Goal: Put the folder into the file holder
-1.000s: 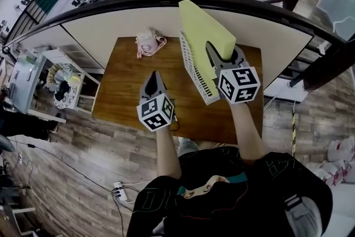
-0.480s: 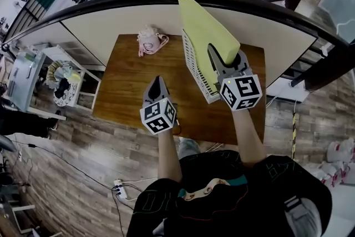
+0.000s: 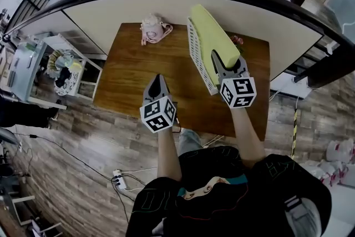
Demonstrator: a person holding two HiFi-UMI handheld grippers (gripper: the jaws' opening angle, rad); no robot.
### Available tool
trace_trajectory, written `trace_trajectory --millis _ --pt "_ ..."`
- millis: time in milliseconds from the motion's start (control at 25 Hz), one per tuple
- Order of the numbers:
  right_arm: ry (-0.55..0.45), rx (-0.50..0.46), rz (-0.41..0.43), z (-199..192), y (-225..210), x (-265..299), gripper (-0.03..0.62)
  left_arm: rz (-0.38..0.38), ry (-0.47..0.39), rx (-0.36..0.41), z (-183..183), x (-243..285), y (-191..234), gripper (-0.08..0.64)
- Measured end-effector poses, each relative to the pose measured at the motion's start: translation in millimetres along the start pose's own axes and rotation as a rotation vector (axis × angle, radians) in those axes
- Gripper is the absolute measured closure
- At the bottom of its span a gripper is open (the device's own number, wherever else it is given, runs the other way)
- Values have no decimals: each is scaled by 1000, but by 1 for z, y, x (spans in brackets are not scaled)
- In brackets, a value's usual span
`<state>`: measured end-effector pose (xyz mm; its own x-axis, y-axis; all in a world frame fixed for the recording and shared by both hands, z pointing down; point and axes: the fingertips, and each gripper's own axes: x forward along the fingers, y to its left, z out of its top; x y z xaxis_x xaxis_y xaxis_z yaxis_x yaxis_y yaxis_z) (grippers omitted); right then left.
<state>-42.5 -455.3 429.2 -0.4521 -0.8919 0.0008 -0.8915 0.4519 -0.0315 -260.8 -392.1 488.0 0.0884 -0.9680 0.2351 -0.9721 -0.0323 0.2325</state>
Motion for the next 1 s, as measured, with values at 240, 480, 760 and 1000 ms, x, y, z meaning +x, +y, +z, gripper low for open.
trace_trajectory --millis 240,480,760,1000 --pt "93 52 6 -34 5 -5 387 6 44 -7 -24 -9 3 565" --pt "45 26 66 -16 16 -29 379 -16 59 -25 -38 -15 -11 565" --pt "51 26 80 -17 0 -92 383 -105 33 -7 -44 -34 -77 565" --pt "61 72 15 -20 -33 -141 589 -133 28 23 -49 -55 -115 565"
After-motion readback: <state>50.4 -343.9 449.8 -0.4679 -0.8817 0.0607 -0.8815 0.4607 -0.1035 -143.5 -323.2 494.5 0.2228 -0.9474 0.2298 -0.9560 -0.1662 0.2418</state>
